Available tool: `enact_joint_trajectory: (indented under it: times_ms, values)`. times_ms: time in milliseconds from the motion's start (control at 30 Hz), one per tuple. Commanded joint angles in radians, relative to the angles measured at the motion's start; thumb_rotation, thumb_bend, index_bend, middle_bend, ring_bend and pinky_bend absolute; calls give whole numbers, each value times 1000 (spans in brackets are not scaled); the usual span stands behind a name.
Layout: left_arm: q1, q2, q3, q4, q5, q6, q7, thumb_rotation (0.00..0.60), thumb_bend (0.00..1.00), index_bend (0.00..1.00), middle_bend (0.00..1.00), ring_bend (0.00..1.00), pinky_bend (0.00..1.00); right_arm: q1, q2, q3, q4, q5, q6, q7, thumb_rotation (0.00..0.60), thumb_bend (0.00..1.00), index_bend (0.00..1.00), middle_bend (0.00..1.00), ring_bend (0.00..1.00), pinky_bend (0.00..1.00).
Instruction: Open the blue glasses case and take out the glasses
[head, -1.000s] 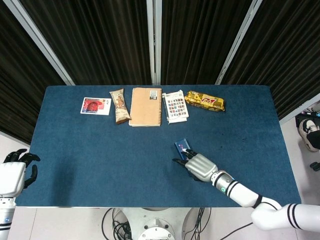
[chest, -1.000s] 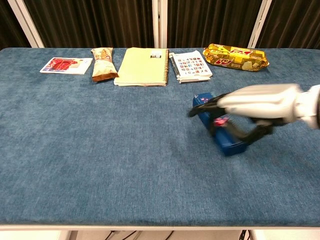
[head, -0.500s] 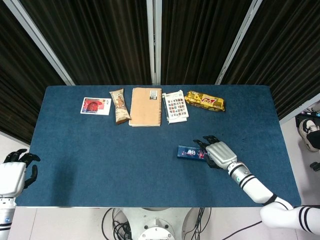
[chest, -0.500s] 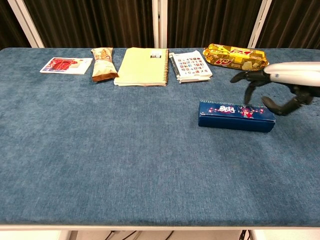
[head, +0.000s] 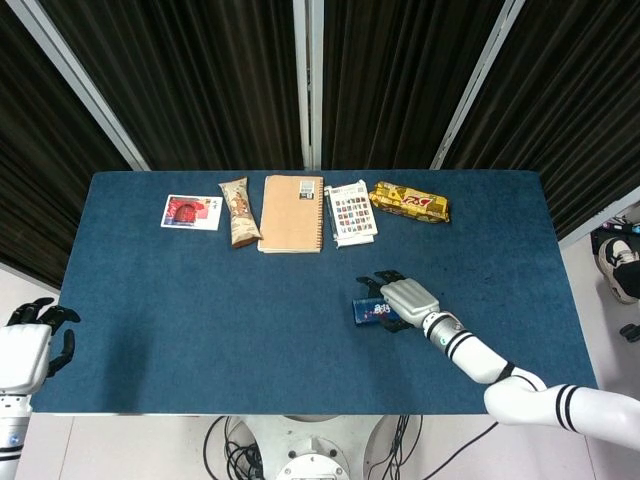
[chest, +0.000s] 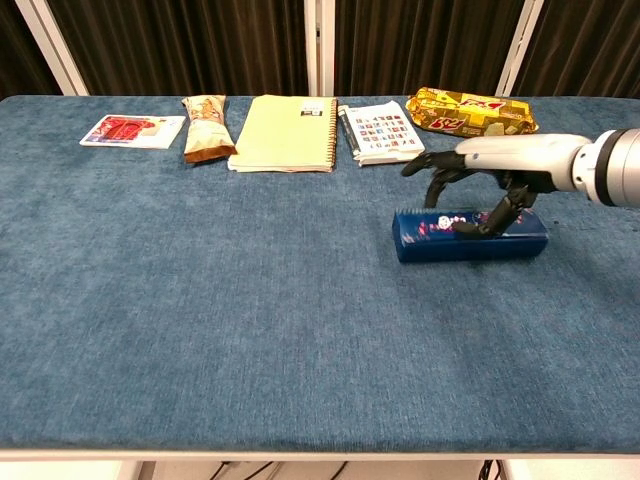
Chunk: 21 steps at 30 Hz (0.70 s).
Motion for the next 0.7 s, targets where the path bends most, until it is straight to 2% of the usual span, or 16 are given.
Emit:
enact_joint_trajectory:
  times_ms: [33,167,333,700]
  values:
    - [0,0,0,1,1,0,-2,600,566,440,406,199,254,-12,8,-13,-20,-52,31,0,600,403,0,273,0,0]
    - [-1,0,0,0,1,-1,-1,600,566,439,406,199,255,-44,-3,-16,7,-109,113,9,600,328,0,239,0,0]
    - [-1,1,0,-1,-1,-2,1,600,566,439,406,199,254,-56,9,-43,36,-160,118,20,600,327,0,220,0,0]
    - [-2,1,-1,-2,-2,-3,3,600,566,440,406,199,254,-75,5,-73,82,-198,133,14,600,327,43,216,0,0]
